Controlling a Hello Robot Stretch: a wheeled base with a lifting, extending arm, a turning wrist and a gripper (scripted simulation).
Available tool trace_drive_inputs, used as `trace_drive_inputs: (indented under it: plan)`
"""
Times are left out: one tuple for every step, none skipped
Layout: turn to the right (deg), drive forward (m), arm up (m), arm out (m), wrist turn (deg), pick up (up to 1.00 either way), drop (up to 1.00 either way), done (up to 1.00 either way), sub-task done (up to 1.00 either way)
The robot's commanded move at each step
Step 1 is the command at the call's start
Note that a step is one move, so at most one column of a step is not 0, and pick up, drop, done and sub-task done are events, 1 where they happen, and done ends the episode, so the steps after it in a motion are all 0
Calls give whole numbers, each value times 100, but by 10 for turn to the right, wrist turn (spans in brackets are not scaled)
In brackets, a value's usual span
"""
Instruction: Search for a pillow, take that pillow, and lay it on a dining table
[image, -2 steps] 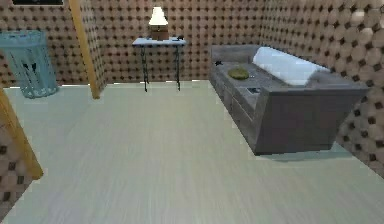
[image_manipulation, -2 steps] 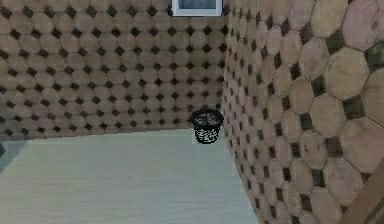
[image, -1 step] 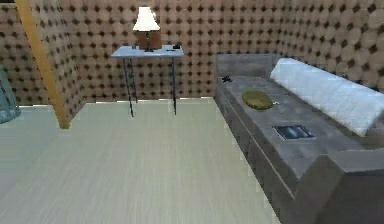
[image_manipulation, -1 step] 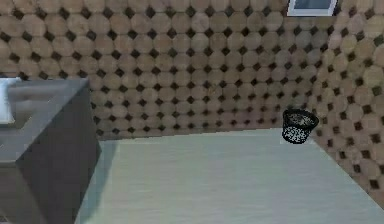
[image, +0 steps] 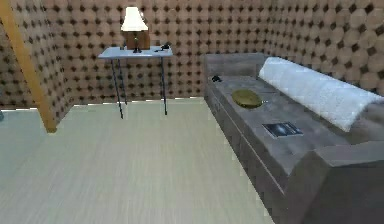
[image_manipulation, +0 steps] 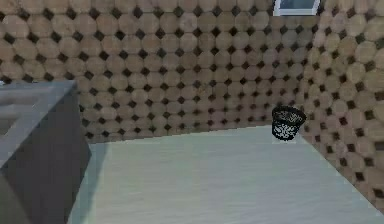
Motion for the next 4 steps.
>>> trace_drive_inputs:
  plan:
    - [0,100,0,0,0,0,0,0,0]
    - [0,15,0,0,0,0,0,0,0]
    - [-450,0,0,0,0,0,0,0,0]
    - [-120,0,0,0,0,0,0,0,0]
